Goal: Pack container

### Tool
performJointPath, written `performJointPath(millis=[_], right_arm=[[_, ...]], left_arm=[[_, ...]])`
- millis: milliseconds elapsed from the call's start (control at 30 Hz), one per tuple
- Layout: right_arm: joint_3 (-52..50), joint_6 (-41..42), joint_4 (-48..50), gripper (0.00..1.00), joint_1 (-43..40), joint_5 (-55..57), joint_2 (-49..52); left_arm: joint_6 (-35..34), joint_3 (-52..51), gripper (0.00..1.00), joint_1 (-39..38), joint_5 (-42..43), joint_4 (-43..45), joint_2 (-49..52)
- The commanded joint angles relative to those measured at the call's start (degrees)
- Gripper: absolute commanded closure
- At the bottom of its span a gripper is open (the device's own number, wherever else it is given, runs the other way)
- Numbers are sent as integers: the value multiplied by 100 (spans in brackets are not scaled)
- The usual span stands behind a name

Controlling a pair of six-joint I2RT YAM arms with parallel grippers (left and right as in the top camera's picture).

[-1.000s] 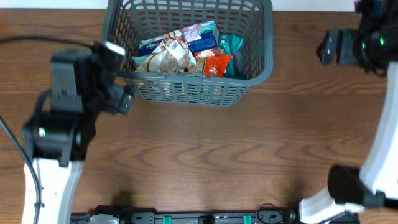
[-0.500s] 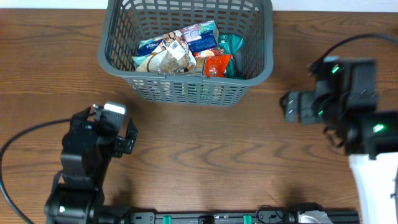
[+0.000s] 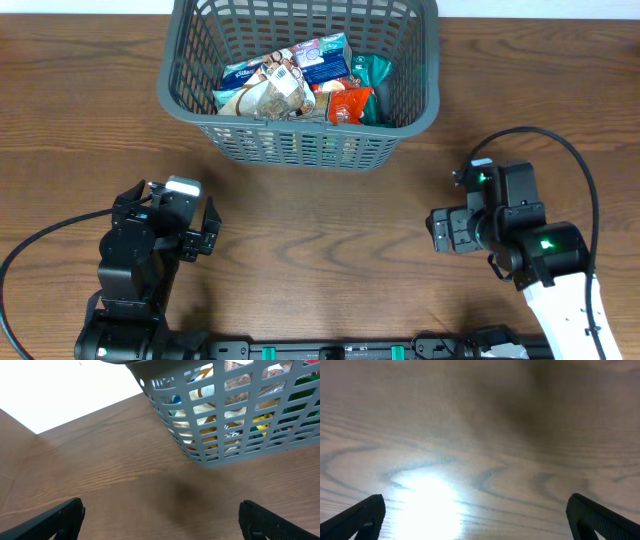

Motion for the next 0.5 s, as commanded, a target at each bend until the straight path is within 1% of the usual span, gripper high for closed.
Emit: performJointPath(millis=[0, 467], right_arm=[[-96, -46, 4, 1, 50, 76, 76], [-96, -46, 7, 1, 50, 76, 116]], left_arm=[[-52, -9, 1, 28, -9, 4, -4], [-52, -9, 1, 28, -9, 4, -4]])
